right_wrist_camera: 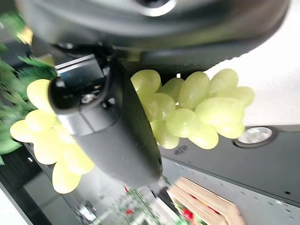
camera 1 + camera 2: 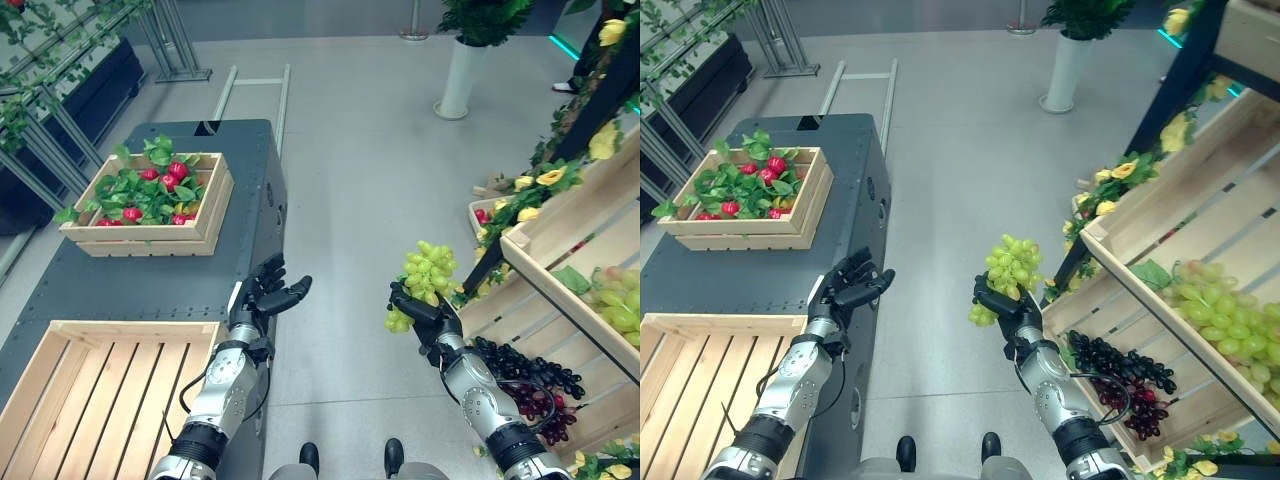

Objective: Pick up the fruits from the basket on one side to the basket on the other side

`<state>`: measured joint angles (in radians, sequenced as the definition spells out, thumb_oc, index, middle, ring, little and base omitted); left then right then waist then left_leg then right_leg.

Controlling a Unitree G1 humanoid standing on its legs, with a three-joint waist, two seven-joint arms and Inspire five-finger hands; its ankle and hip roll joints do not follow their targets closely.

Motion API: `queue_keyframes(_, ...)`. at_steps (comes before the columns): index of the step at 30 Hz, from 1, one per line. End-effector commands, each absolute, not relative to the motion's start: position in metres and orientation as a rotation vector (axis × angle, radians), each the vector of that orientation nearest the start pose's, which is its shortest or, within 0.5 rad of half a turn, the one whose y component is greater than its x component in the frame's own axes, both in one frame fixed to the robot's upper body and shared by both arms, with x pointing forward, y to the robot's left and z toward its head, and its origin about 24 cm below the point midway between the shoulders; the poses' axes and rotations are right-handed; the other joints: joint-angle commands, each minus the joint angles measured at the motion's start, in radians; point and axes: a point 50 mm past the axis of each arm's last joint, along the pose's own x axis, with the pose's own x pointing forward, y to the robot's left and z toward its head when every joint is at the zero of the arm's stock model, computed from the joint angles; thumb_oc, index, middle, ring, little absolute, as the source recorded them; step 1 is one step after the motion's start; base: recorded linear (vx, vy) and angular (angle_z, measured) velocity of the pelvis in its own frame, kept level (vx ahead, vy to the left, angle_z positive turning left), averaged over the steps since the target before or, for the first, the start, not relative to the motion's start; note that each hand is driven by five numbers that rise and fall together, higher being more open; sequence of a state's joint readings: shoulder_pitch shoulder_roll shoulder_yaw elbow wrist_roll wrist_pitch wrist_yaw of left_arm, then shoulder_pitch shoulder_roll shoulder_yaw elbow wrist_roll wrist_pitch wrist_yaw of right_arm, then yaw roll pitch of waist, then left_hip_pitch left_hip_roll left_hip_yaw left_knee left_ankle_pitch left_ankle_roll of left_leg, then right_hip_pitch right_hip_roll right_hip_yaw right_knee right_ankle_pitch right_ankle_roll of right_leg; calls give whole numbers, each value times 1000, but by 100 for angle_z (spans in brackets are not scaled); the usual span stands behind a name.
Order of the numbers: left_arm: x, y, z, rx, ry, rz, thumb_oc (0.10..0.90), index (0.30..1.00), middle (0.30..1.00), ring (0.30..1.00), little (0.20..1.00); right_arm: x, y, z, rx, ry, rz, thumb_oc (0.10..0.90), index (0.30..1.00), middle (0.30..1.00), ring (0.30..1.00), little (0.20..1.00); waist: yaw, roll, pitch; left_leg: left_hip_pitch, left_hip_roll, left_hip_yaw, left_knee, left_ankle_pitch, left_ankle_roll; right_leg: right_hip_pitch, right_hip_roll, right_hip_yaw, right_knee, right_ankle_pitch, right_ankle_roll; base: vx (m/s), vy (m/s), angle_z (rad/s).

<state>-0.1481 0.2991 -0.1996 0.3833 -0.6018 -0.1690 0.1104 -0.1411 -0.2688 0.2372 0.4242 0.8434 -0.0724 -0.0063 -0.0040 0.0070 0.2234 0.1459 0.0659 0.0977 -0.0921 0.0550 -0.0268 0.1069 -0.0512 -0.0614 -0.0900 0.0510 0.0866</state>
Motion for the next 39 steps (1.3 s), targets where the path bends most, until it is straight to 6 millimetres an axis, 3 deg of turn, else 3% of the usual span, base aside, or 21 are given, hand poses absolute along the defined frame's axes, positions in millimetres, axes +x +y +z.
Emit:
queue_keyframes(1,284,185,34,-227,-25,13,800,900,900,900,900,277,-159,23,603,43,103,400,300,300,300,300,-6,-18,-131,-25,-72,-40,20,-64,28,32,-16,1,20,-20,-23,-8,-125,2)
queue_keyframes(6,272,185,20,-222,34,0,800,900,900,900,900,270,-159,15,587,88,108,400,300,300,300,300,-23,-24,-132,-28,-67,-24,77,-87,16,27,6,32,14,-18,-41,-38,-75,0)
queue_keyframes(8,269,185,18,-220,39,-10,800,900,900,900,900,267,-160,12,560,101,127,400,300,300,300,300,-20,-38,-116,-75,-86,-39,193,-113,5,25,-3,40,17,-5,-48,-60,-14,-4)
queue_keyframes(9,267,186,18,-224,35,-2,800,900,900,900,900,266,-159,13,533,109,161,400,300,300,300,300,-13,-51,-100,-117,-117,-91,285,-137,7,18,-15,57,25,8,-46,-47,16,-8)
queue_keyframes(10,266,187,18,-225,33,4,800,900,900,900,900,266,-158,13,530,111,169,400,300,300,300,300,-10,-52,-97,-123,-123,-107,297,-140,9,16,-16,61,28,9,-46,-64,69,-22)
queue_keyframes(11,263,189,20,-229,16,25,800,900,900,900,900,266,-152,16,501,116,238,400,300,300,300,300,5,-49,-80,-136,-149,-188,303,-137,19,4,-14,94,48,12,-43,-67,122,-37)
queue_keyframes(12,264,191,23,-239,-4,43,800,900,900,900,900,270,-146,20,475,111,295,400,300,300,300,300,15,-41,-75,-132,-152,-248,241,-119,26,-8,-1,125,56,9,-43,-81,174,-93)
queue_keyframes(14,266,193,25,-249,-14,70,800,900,900,900,900,272,-138,22,446,110,348,400,300,300,300,300,18,-31,-70,-99,-155,-269,166,-100,42,-13,9,146,61,3,-41,-63,165,-106)
queue_keyframes(18,274,188,31,-222,-30,87,800,900,900,900,900,262,-131,25,409,114,437,400,300,300,300,300,-17,-31,-74,-57,-145,-228,66,-67,53,-47,-6,147,67,30,-2,-31,127,-71)
queue_keyframes(22,271,193,30,-208,-36,129,800,900,900,900,900,253,-131,24,385,133,516,400,300,300,300,300,-26,-34,-72,-43,-143,-207,16,-53,55,-87,-19,124,82,56,25,-55,58,-22)
queue_keyframes(24,267,205,30,-191,-41,182,800,900,900,900,900,252,-127,27,331,122,588,400,300,300,300,300,-5,-39,-63,-40,-127,-137,5,-48,54,-130,-42,0,206,59,50,-176,29,-49)
queue_keyframes(27,267,216,33,-182,-55,231,800,900,900,900,900,253,-121,28,292,132,671,400,300,300,300,300,24,-29,-65,-56,-103,-76,9,-30,55,-137,-48,-78,328,16,42,-193,33,-103)
queue_keyframes(29,269,223,35,-178,-62,261,800,900,900,900,900,253,-117,27,284,143,730,400,300,300,300,300,44,-28,-69,-75,-94,-50,22,-22,59,-120,-38,-95,382,-21,33,-150,-32,-107)
queue_keyframes(31,269,227,35,-176,-61,294,800,900,900,900,900,250,-110,25,270,147,786,400,300,300,300,300,68,-48,-78,-112,-99,-32,47,-11,46,-43,-35,-99,288,-52,21,-68,-139,-60)
queue_keyframes(32,269,228,34,-182,-58,316,800,900,900,900,900,250,-107,25,262,144,815,400,300,300,300,300,84,-62,-87,-138,-100,-25,59,-6,30,27,-34,-103,153,-76,8,-42,-200,-36)
queue_keyframes(34,271,226,31,-202,-43,352,800,900,900,900,900,255,-104,30,235,143,831,400,300,300,300,300,96,-70,-92,-165,-90,-22,73,5,4,60,-25,-88,39,-53,-1,-57,-213,-57)
queue_keyframes(37,274,221,33,-212,-42,356,800,900,900,900,900,260,-103,37,205,133,844,400,300,300,300,300,91,-72,-95,-166,-91,-30,89,-2,-5,60,-20,-87,5,-34,-19,-54,-84,-26)
queue_keyframes(39,272,214,33,-220,-36,334,800,900,900,900,900,260,-108,43,173,112,845,400,300,300,300,300,85,-84,-91,-188,-118,-80,201,-53,-8,41,-31,-69,5,-15,-33,-56,7,0)
